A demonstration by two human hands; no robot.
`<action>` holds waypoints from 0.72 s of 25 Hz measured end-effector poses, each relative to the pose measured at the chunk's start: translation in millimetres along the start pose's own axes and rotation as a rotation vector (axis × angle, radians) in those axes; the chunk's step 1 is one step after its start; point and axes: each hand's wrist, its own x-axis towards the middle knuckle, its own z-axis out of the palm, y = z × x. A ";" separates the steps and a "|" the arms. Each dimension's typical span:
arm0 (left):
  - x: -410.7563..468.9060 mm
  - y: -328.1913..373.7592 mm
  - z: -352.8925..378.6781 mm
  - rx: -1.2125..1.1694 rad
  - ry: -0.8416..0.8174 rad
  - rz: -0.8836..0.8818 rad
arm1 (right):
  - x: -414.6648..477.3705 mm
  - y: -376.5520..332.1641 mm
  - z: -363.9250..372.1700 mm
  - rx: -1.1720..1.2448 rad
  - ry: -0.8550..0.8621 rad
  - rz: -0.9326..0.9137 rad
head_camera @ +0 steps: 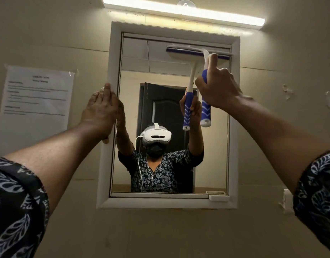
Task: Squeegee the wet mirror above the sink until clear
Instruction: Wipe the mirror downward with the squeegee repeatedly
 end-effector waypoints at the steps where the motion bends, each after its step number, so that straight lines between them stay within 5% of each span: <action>1: -0.1 0.5 -0.2 0.000 0.002 -0.002 | 1.6 0.4 1.1 0.005 -0.012 0.001; 10: -0.5 0.3 0.7 -0.002 -0.004 -0.007 | 12.7 6.5 3.1 -0.087 -0.067 0.076; 18: -0.3 -3.3 1.6 -0.032 0.012 0.009 | -69.7 -4.2 6.1 0.059 -0.178 0.095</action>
